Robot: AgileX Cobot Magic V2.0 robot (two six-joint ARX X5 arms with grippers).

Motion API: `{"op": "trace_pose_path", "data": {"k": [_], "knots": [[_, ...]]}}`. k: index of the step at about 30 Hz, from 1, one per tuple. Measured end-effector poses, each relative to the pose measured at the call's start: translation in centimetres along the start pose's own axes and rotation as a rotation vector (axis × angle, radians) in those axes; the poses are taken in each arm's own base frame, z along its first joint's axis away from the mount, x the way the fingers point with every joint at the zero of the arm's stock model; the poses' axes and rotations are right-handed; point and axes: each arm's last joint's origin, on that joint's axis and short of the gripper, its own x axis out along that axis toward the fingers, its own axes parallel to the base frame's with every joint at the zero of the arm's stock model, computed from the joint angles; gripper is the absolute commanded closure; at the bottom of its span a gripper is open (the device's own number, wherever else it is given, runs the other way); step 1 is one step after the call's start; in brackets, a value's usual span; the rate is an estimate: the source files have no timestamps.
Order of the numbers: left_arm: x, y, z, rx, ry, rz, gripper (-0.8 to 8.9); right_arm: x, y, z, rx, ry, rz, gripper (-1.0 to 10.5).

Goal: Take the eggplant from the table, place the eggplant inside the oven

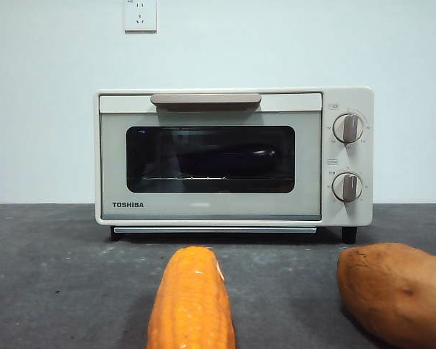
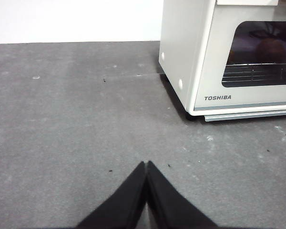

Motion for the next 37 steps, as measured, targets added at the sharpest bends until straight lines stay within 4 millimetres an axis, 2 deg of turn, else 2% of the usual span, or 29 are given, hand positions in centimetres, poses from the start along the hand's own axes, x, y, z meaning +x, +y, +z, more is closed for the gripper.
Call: {"op": "trace_pose_path", "data": {"k": [10, 37], "knots": [[0.0, 0.0, 0.0, 0.0, 0.0, 0.0, 8.07, 0.0, 0.05, 0.03, 0.078, -0.002, 0.016, 9.4], [0.0, 0.0, 0.0, 0.0, 0.0, 0.0, 8.07, 0.0, 0.05, 0.03, 0.085, -0.003, 0.016, 9.4]]}}
